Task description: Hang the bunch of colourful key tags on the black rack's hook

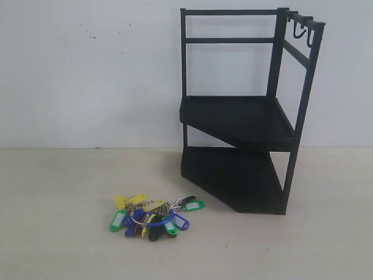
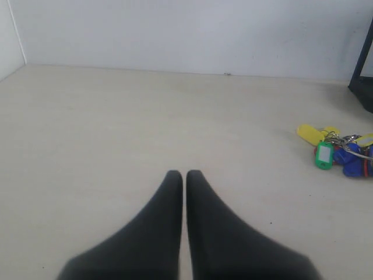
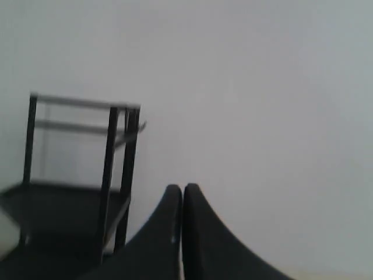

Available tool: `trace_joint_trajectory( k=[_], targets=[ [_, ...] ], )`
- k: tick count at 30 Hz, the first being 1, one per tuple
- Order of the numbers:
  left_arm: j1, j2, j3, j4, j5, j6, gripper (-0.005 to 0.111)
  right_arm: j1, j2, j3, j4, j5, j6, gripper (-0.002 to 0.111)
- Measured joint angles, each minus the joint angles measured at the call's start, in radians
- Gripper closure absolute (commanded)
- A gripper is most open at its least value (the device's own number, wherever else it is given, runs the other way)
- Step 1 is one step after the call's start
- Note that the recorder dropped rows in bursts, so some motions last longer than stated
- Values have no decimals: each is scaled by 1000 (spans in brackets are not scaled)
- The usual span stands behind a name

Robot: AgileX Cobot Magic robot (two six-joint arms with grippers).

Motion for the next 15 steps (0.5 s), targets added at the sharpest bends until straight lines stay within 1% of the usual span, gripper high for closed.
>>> trace_joint_trajectory(
  k=[3, 6, 9, 15],
  targets=[
    [0, 0, 0, 0, 0, 0, 102, 0, 135, -147, 0, 332, -22, 108],
    [0, 0, 0, 0, 0, 0, 102, 0, 287, -241, 0, 553, -25, 108],
    [0, 0, 0, 0, 0, 0, 102, 0, 392, -290, 0, 618, -25, 108],
    [0, 0, 0, 0, 0, 0, 102, 0, 490, -307, 4, 572, -14, 108]
  ],
)
